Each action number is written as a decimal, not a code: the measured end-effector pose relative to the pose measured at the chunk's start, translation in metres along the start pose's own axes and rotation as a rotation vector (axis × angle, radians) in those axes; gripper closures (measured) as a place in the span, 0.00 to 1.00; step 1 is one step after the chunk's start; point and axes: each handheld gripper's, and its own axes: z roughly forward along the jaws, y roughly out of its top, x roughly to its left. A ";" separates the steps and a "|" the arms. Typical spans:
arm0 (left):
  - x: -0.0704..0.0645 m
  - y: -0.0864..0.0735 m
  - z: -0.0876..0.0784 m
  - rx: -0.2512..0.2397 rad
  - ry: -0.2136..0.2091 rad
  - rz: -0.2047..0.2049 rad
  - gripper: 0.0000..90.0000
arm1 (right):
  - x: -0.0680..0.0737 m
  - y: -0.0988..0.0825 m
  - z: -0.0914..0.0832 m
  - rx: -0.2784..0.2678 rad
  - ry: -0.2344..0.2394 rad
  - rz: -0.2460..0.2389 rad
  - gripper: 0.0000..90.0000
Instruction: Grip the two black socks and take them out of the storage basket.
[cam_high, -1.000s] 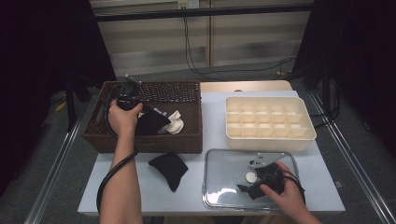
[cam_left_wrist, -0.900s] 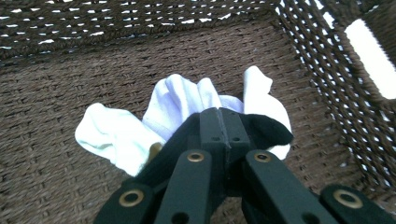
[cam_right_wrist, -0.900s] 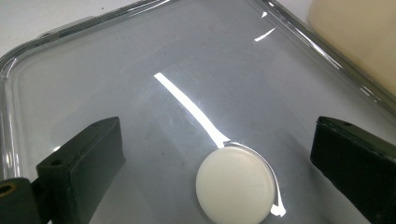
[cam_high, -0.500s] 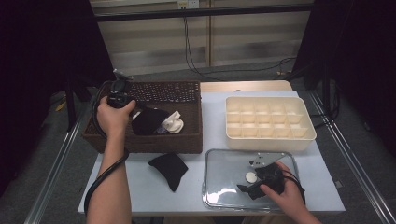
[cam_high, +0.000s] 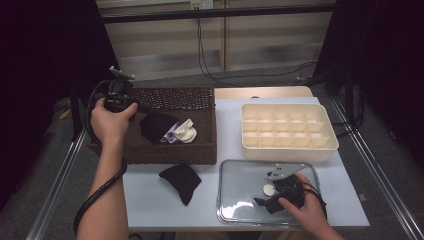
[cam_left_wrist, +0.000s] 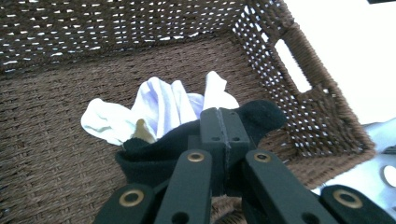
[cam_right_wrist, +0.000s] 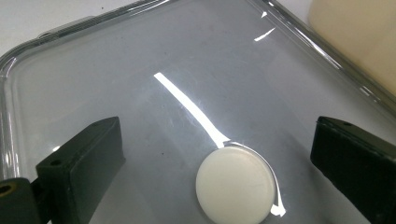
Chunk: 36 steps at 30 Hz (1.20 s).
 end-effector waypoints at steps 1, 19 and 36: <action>-0.001 0.000 -0.002 -0.004 -0.009 -0.004 1.00 | 0.000 0.000 0.000 0.000 0.000 0.000 0.02; -0.030 0.002 -0.036 -0.029 -0.057 0.049 1.00 | 0.000 0.000 0.000 0.000 -0.001 0.000 0.02; -0.042 -0.015 -0.059 -0.044 -0.096 0.066 1.00 | 0.000 0.000 0.000 0.001 -0.001 0.000 0.02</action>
